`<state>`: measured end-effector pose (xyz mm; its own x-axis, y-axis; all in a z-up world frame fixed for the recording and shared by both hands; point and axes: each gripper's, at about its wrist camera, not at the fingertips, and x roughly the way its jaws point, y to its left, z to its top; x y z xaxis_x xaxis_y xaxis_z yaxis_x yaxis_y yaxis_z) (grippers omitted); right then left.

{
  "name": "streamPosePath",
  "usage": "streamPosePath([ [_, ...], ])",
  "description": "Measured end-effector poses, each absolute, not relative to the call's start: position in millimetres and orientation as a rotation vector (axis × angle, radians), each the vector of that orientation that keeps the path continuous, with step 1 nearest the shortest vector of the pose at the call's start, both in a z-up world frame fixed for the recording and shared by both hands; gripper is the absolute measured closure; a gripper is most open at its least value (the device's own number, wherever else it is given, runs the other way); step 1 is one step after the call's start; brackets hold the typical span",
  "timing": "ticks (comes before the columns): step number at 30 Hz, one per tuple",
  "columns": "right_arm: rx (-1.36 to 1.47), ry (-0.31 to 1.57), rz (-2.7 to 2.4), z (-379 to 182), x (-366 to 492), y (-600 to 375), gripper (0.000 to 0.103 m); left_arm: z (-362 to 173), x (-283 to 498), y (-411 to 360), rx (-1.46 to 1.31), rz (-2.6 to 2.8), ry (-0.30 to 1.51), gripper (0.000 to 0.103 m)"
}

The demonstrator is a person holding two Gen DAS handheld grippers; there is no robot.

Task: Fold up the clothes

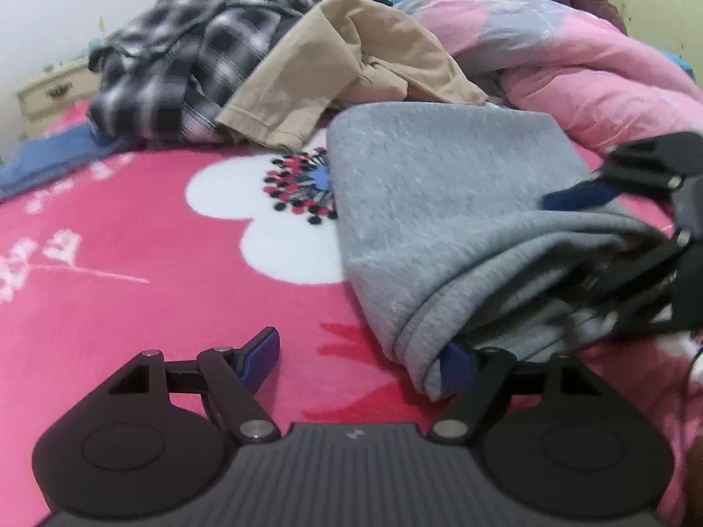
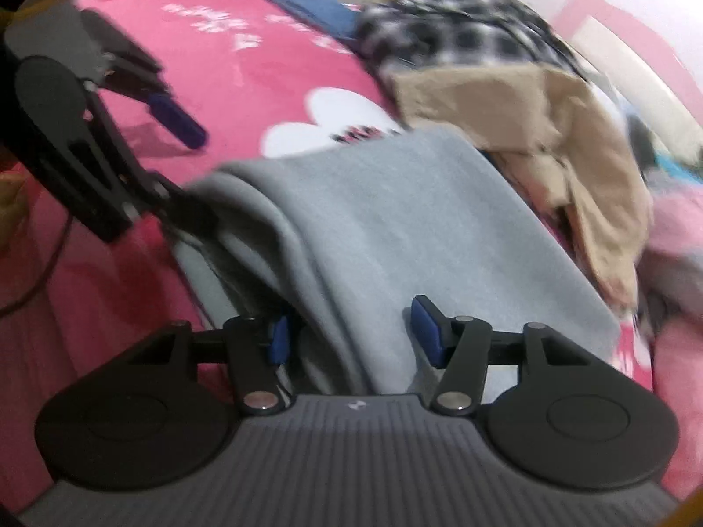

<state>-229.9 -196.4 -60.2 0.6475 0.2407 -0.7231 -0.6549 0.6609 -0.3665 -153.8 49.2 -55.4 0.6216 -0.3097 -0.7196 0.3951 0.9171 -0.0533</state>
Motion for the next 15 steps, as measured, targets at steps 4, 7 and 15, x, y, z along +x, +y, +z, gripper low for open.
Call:
streamPosePath([
  [4, -0.624, 0.699, 0.518, -63.5, -227.4, -210.1, 0.046, -59.3, -151.7, 47.3, 0.127, -0.408, 0.808, 0.024],
  [7, -0.665, 0.68, 0.519, -62.8, -230.6, -206.6, 0.046, -57.1, -150.4, 44.9, 0.149, -0.41, 0.811, 0.023],
  [15, -0.741, 0.589, 0.719, -29.9, -261.6, -190.9, 0.044, -54.0, -151.5, 34.8, 0.225, -0.395, 0.82, 0.023],
])
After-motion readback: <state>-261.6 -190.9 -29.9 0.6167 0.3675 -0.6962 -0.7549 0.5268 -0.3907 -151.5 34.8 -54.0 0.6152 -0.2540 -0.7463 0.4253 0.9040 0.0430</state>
